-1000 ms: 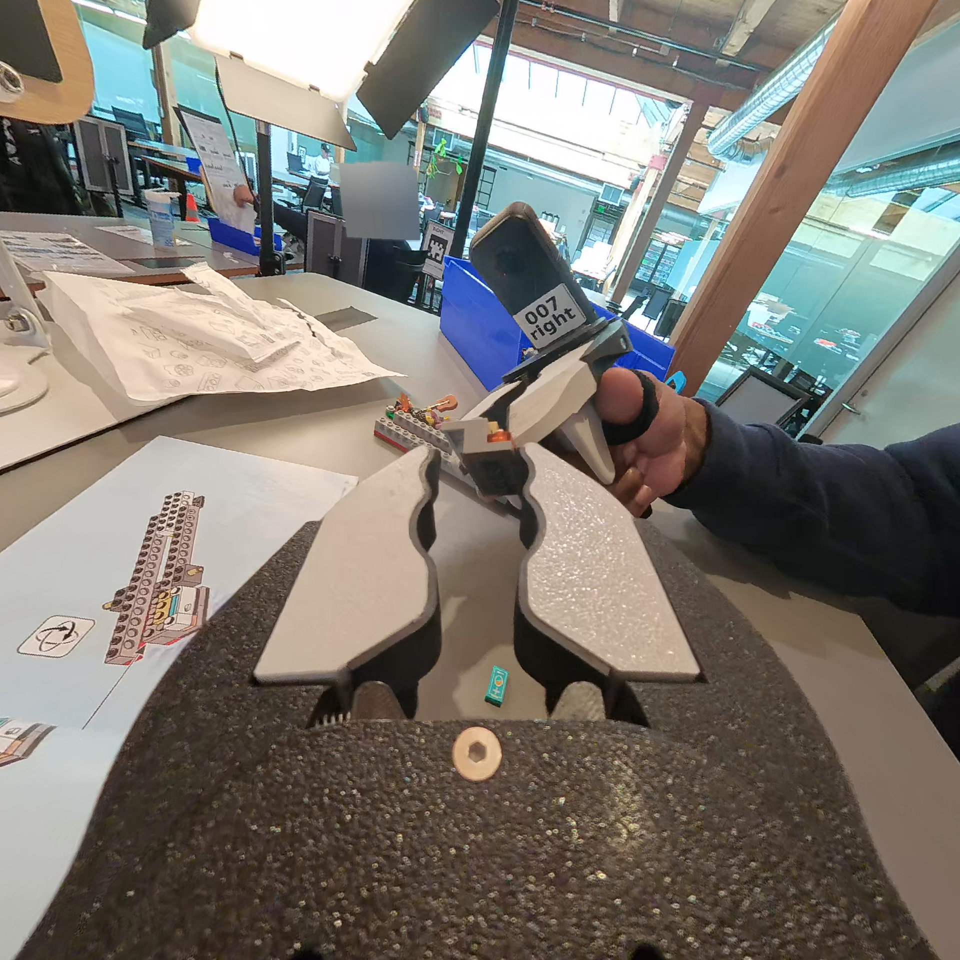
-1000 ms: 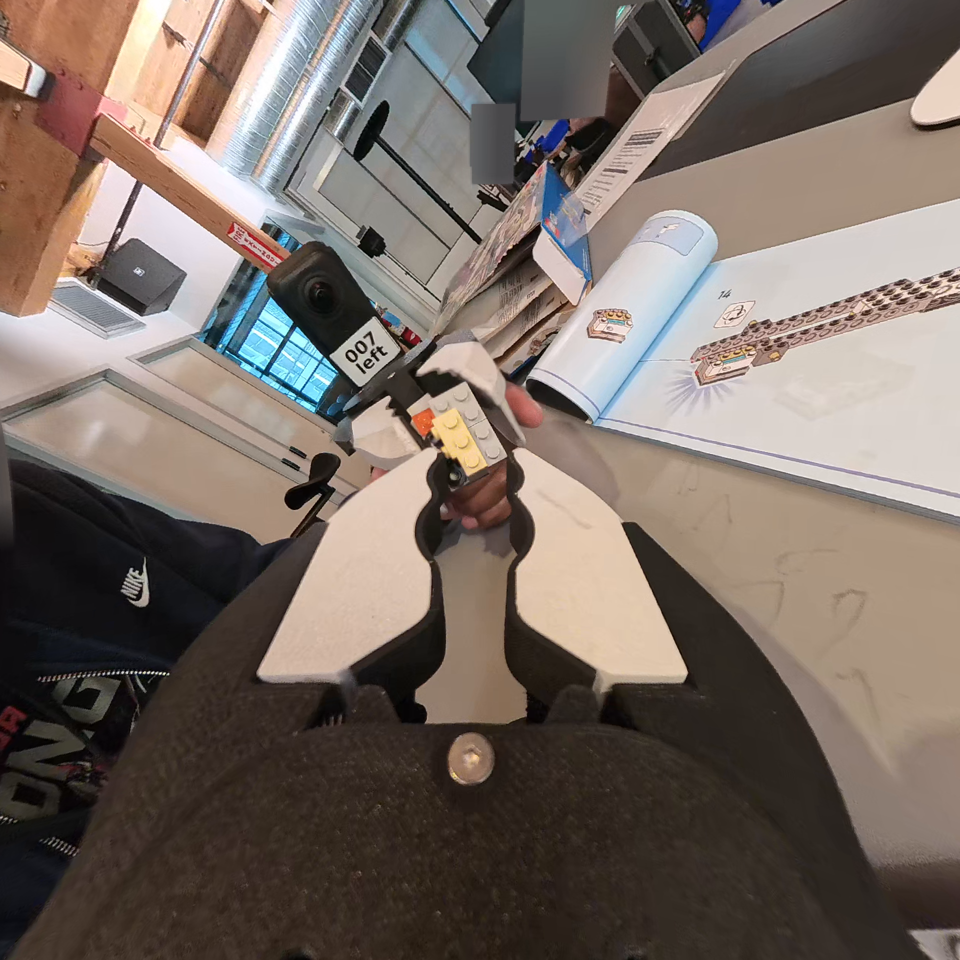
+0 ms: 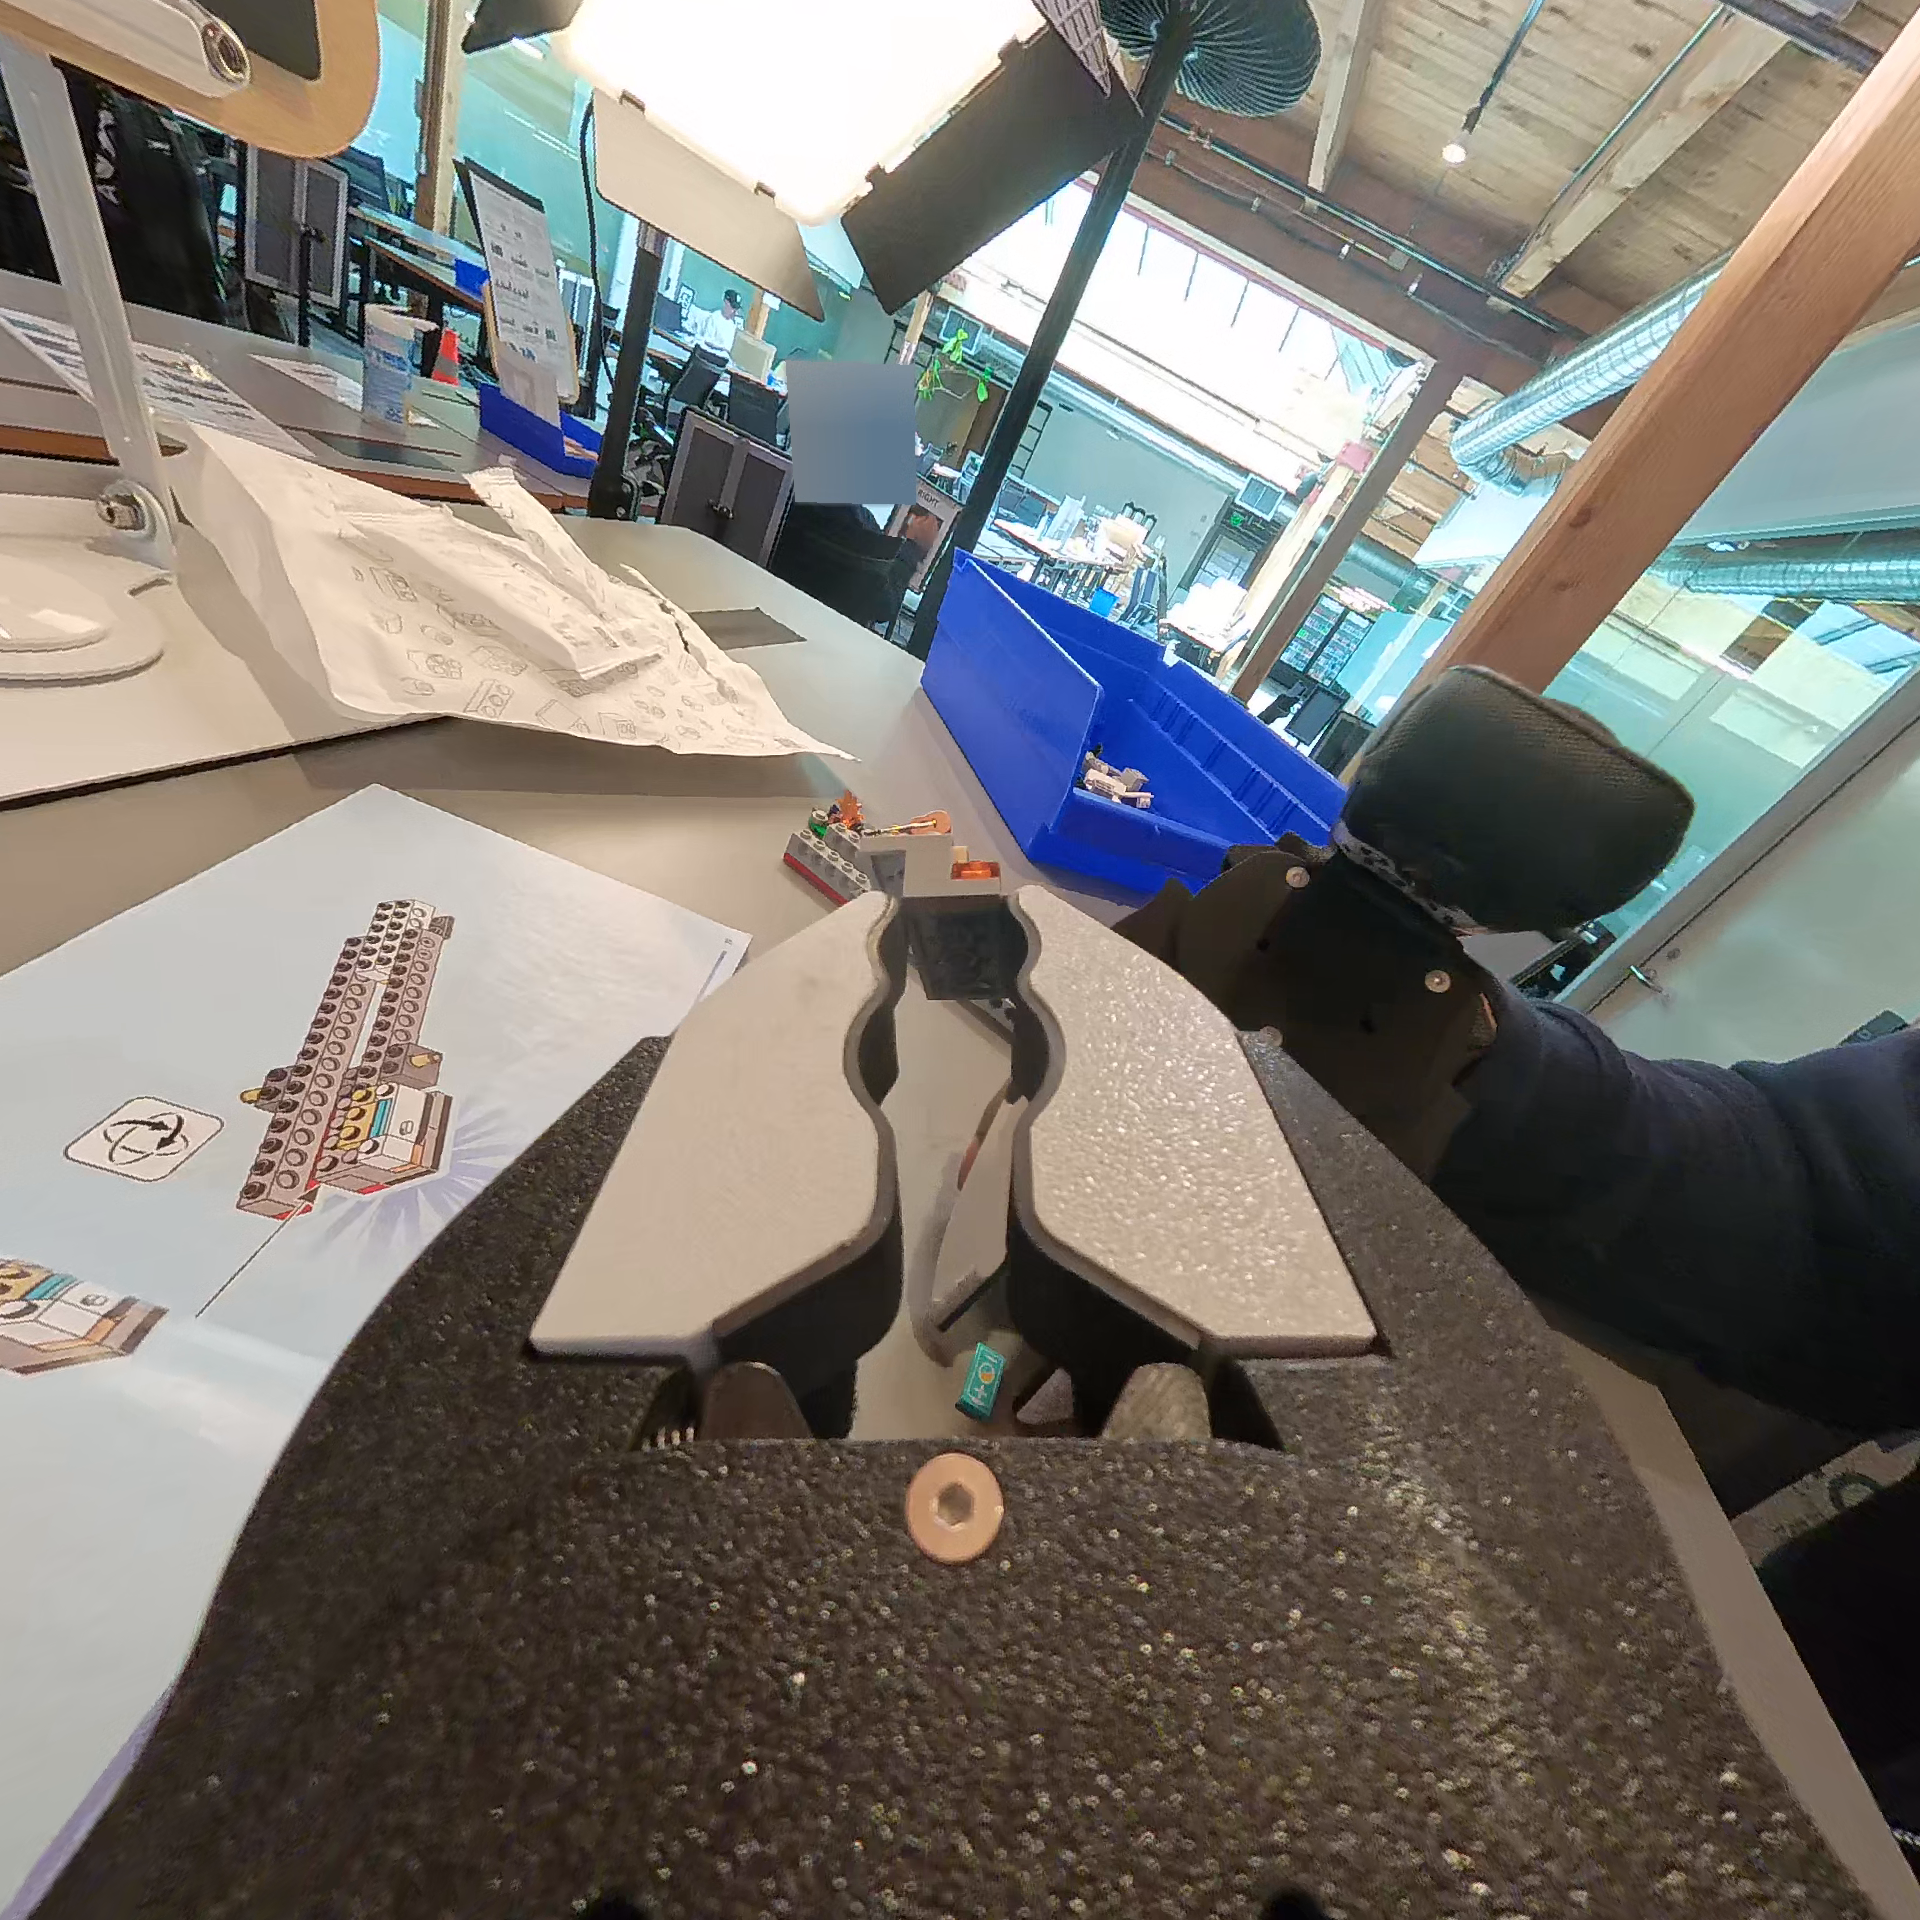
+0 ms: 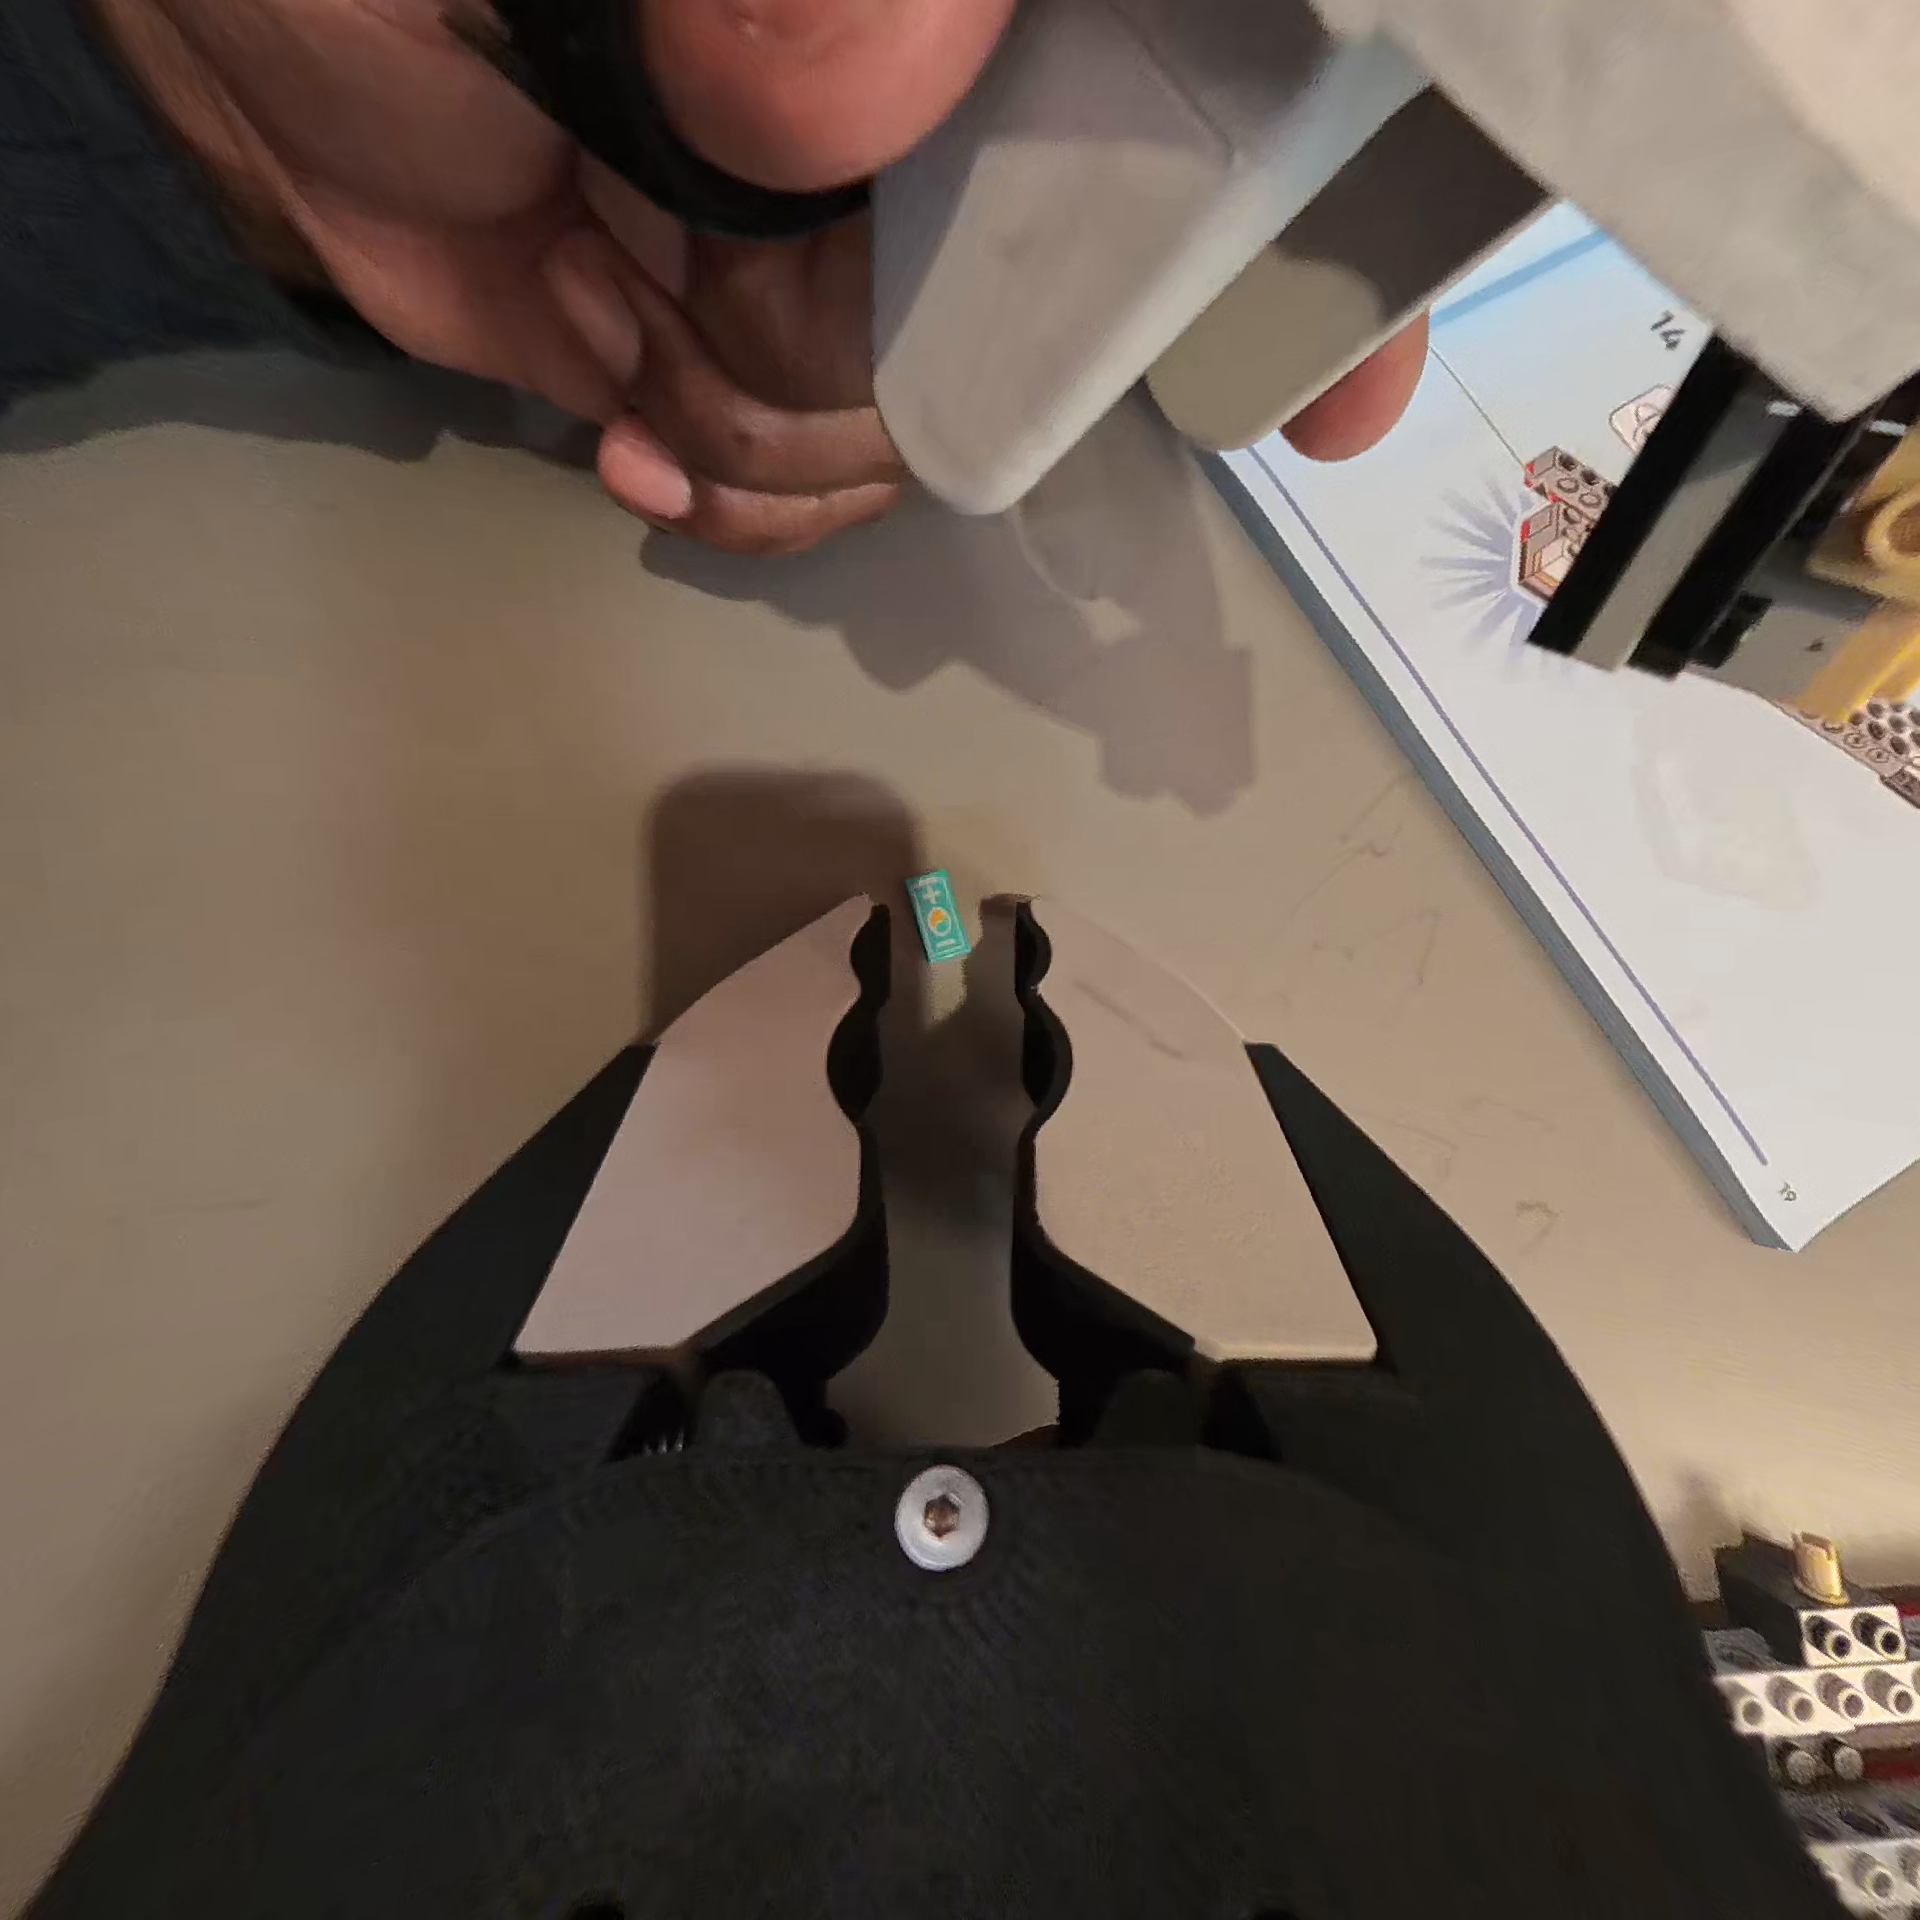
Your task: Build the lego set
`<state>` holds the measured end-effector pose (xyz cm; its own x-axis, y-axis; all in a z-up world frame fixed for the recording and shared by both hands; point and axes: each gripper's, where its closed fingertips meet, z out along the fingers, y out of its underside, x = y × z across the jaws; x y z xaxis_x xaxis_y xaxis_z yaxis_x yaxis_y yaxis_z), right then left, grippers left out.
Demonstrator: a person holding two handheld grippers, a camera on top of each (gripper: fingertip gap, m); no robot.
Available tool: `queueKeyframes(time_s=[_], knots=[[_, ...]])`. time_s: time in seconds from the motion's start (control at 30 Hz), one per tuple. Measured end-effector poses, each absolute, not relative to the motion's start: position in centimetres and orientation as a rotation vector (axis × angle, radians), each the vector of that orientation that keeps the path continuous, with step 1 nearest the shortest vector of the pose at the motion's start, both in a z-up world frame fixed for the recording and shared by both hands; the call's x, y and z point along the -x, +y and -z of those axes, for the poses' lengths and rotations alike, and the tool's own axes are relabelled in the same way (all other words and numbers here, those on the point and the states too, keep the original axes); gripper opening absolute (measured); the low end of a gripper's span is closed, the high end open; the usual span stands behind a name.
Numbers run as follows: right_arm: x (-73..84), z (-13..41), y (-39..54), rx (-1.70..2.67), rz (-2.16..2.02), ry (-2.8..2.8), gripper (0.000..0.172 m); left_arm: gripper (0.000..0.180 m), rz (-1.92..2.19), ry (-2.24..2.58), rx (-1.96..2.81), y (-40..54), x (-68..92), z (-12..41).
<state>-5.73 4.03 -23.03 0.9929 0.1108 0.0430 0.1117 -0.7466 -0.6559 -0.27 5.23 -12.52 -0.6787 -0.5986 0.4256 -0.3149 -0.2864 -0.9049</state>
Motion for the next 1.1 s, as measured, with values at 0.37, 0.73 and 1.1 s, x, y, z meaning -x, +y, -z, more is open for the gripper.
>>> queueKeyframes(time_s=[0.37,0.73,1.1], knots=[[5.5,23.2,3.6,2.434,-0.026,-0.126,0.008,0.017,2.234,1.548,1.242,5.4,-0.1,11.3],[2.3,20.4,2.2,2.308,-0.021,-0.021,0.007,0.017,2.32,0.897,1.294,7.8,0.8,8.9],[-0.3,17.2,1.7,2.173,0.064,0.035,0.007,0.017,2.392,0.737,1.42,9.2,-0.1,10.1]])
